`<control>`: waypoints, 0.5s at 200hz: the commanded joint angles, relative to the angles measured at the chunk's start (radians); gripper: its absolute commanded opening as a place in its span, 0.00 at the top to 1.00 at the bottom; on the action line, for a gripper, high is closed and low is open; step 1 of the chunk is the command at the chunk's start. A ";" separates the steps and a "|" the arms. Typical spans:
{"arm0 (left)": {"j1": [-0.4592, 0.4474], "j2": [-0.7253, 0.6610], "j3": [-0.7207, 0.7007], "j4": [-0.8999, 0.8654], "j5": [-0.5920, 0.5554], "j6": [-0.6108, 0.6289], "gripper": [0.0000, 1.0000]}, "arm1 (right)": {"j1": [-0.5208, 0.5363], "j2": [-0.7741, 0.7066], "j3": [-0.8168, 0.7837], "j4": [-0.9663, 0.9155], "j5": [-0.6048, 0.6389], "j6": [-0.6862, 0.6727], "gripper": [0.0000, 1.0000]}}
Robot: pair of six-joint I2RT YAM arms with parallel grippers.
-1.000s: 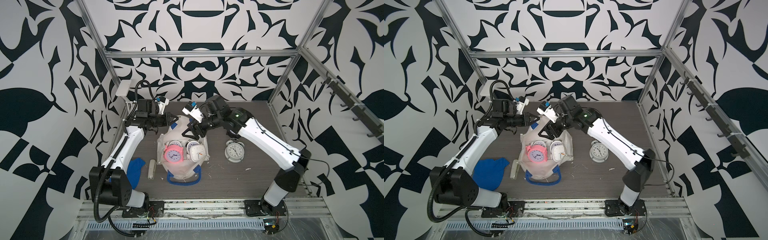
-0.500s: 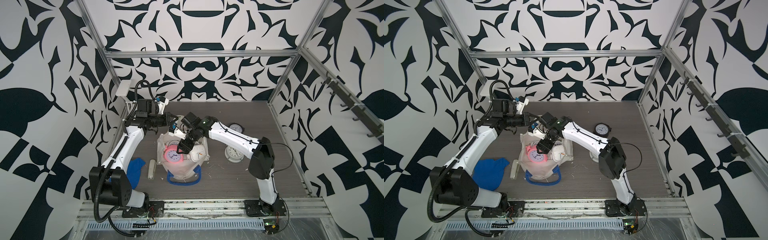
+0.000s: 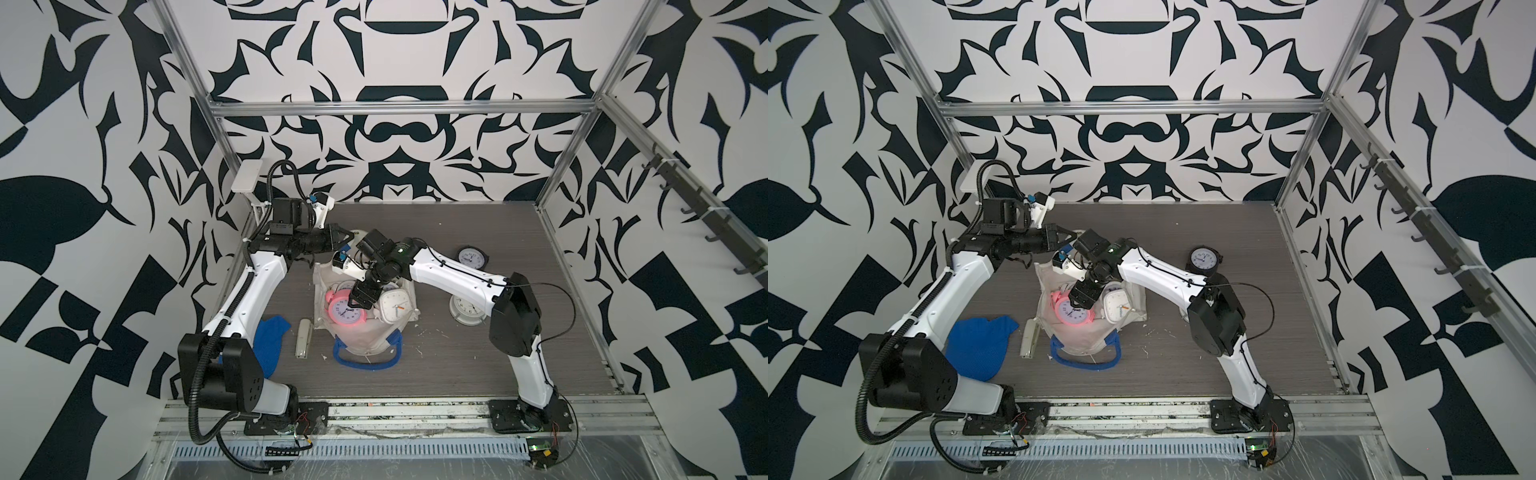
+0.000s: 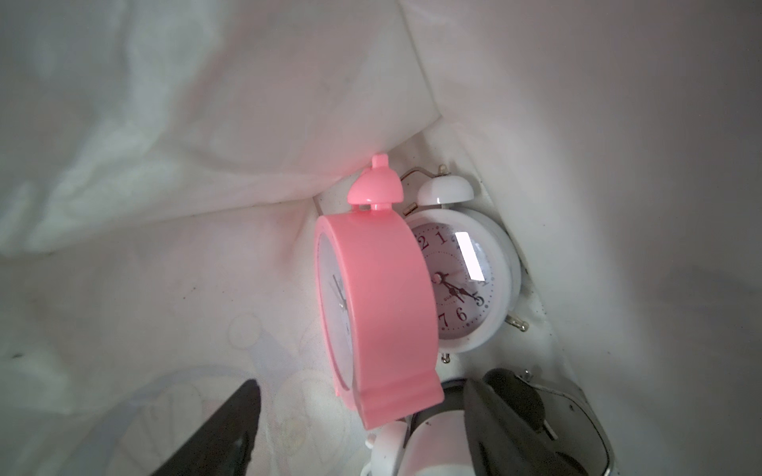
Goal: Take the alarm clock out of the canvas bag
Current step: Pick up the alarm from the canvas bag.
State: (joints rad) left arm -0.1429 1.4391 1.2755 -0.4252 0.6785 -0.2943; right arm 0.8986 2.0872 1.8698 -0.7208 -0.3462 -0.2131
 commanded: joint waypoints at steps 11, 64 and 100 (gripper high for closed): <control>0.035 -0.037 0.046 0.061 0.043 -0.062 1.00 | -0.002 -0.027 -0.047 0.083 -0.025 0.003 0.19; 0.105 0.000 0.054 0.077 0.169 -0.183 1.00 | -0.003 -0.037 -0.130 0.200 -0.063 -0.006 0.19; 0.107 0.013 0.059 0.083 0.220 -0.188 1.00 | -0.001 -0.021 -0.135 0.242 -0.069 -0.025 0.18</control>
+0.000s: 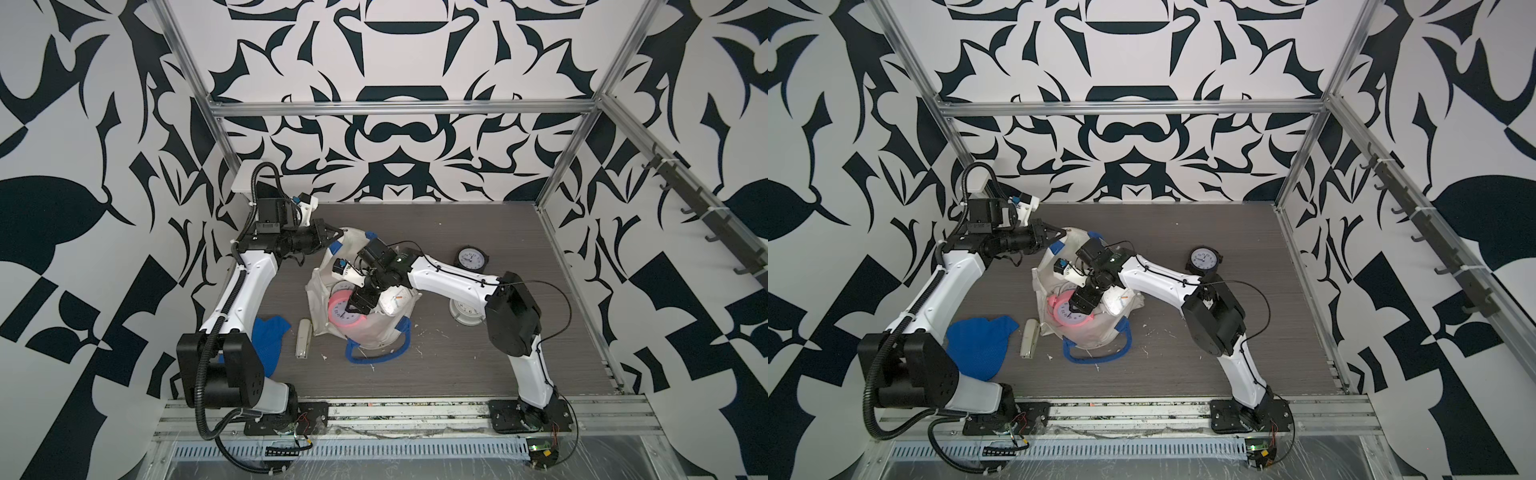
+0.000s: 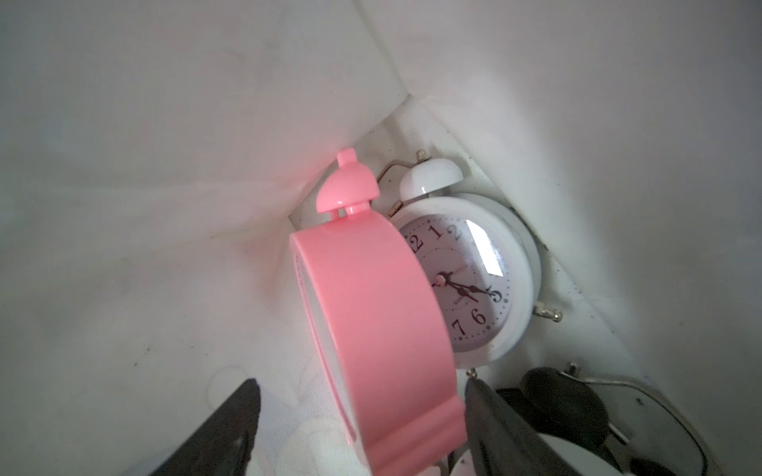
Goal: Take the alarm clock out of the canvas bag
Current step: Pick up the alarm from the canvas bag.
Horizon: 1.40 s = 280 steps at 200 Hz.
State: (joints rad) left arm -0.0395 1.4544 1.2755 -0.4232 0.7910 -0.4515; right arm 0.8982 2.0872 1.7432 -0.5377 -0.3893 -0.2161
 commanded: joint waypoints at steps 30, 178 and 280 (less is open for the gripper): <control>0.003 0.003 0.051 0.079 0.138 -0.011 1.00 | -0.002 0.020 0.013 0.073 -0.001 -0.032 0.16; 0.003 0.024 0.033 0.082 0.159 0.048 1.00 | -0.003 0.016 -0.002 0.010 -0.180 -0.087 0.34; 0.004 0.008 0.022 0.060 0.101 0.078 1.00 | -0.032 -0.119 0.004 -0.011 -0.204 -0.021 0.59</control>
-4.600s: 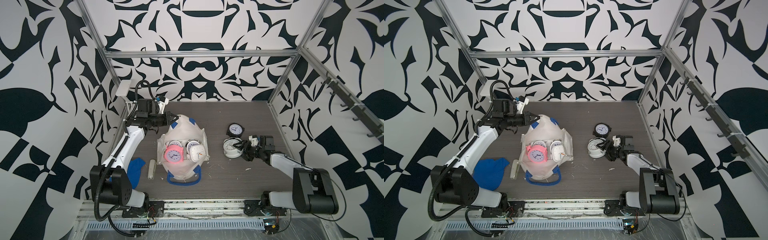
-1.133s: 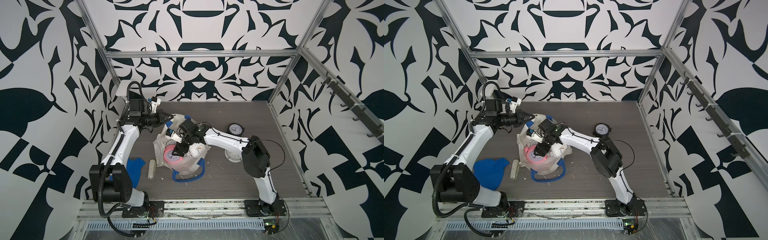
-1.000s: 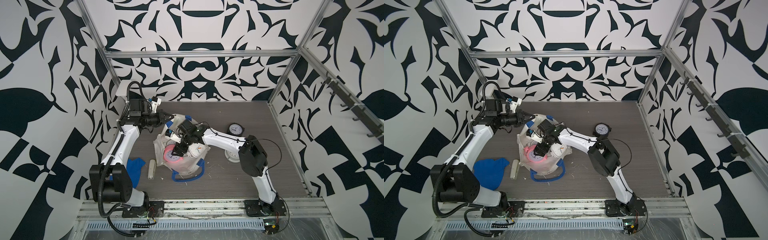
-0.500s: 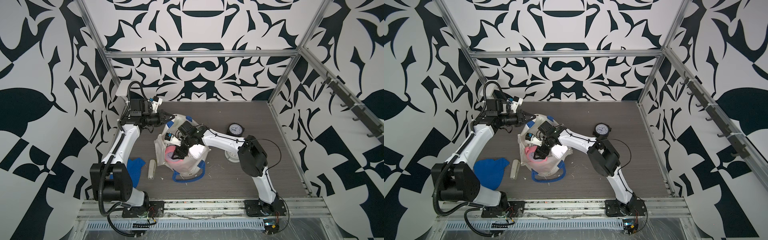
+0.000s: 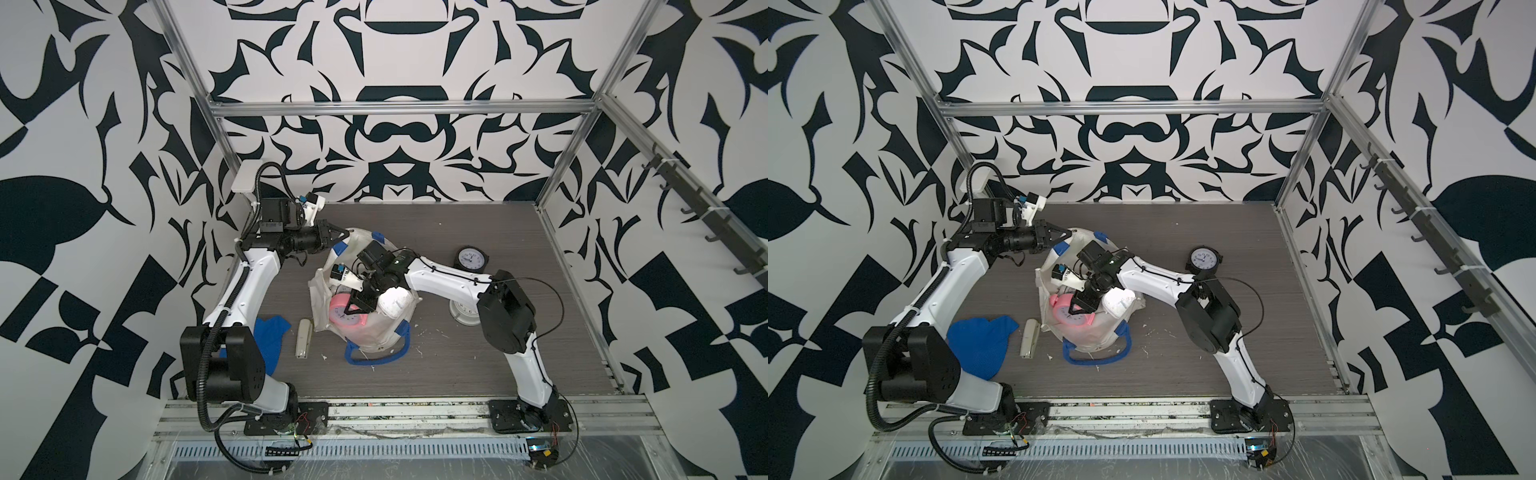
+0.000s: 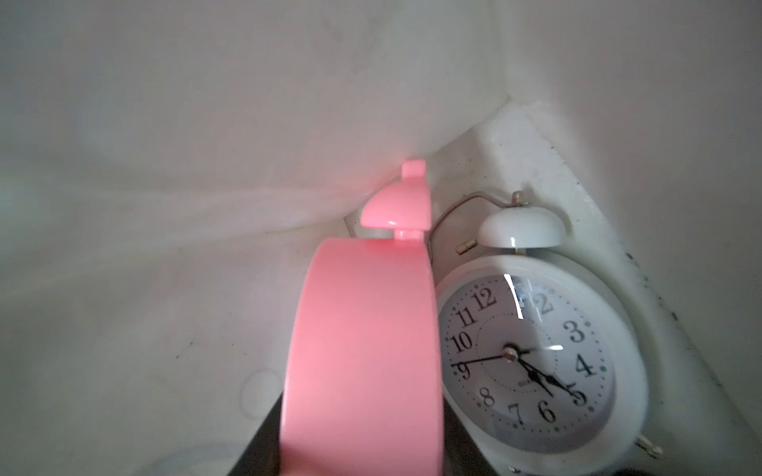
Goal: Take the alarm clock out of the canvas bag
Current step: Pick up the alarm from the canvas bag.
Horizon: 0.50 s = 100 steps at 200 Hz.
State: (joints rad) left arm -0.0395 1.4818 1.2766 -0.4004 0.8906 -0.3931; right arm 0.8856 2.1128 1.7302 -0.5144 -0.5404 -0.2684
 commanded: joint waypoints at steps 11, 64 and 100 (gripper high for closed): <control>0.004 -0.022 0.020 0.036 -0.006 0.020 1.00 | -0.030 -0.188 0.020 -0.048 -0.062 0.039 0.59; 0.004 -0.026 0.023 0.037 -0.035 0.023 1.00 | -0.117 -0.408 -0.003 -0.092 -0.154 0.111 0.60; 0.003 -0.019 0.025 0.041 -0.035 0.019 1.00 | -0.235 -0.557 -0.039 -0.048 -0.190 0.221 0.60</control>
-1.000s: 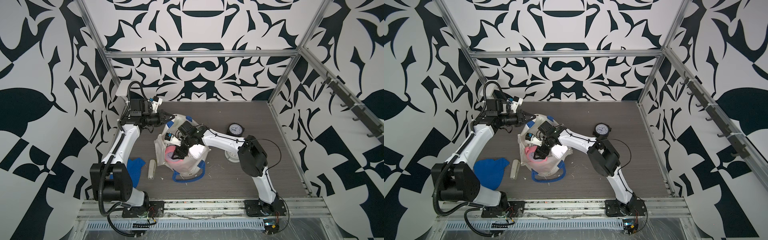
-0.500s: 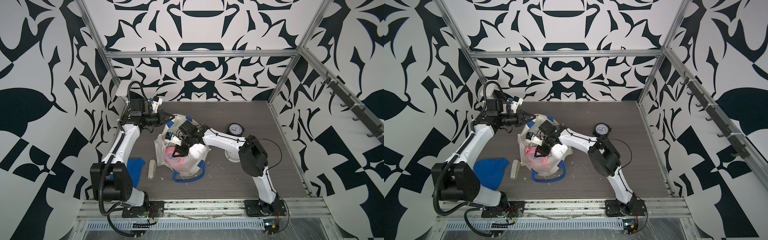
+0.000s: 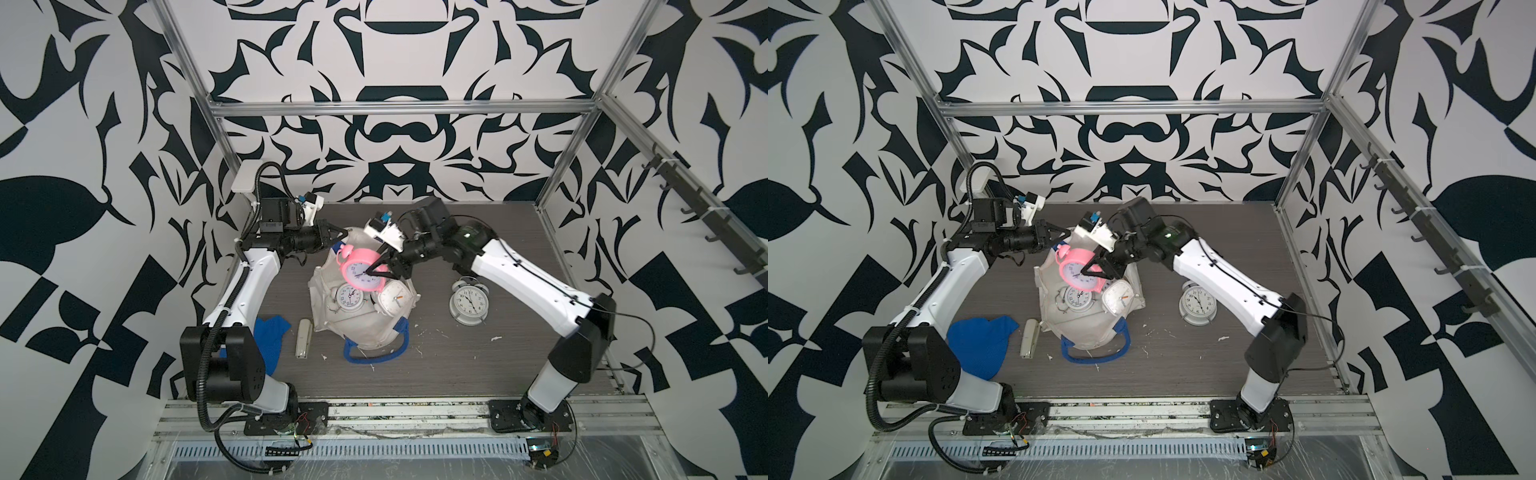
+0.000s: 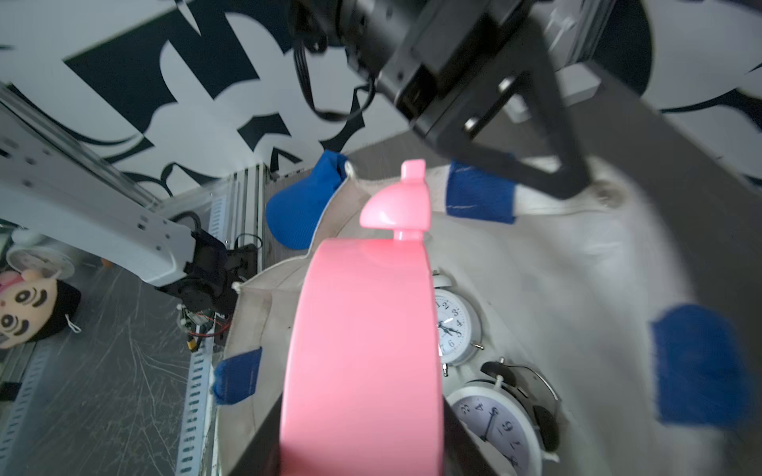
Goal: Take the alarm clock out of the canvas bag
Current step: Pick up the alarm from the canvas bag, then place the alarm at the center of the board.
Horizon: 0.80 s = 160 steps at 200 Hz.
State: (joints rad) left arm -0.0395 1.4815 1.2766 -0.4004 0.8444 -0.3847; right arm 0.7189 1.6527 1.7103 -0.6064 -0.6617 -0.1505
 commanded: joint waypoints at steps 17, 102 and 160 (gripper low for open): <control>0.004 -0.017 0.026 0.045 0.013 0.006 1.00 | -0.155 -0.158 -0.048 0.106 -0.089 0.201 0.61; 0.004 -0.010 0.033 0.050 0.018 -0.002 1.00 | -0.678 -0.349 -0.379 0.554 -0.091 0.779 0.64; 0.004 -0.009 0.030 0.059 0.024 -0.005 1.00 | -0.932 -0.410 -0.618 0.570 0.039 0.859 0.65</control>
State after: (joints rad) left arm -0.0395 1.4815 1.2766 -0.3920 0.8410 -0.3889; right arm -0.1555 1.2926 1.1385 -0.1177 -0.6765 0.6521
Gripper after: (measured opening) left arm 0.057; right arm 0.431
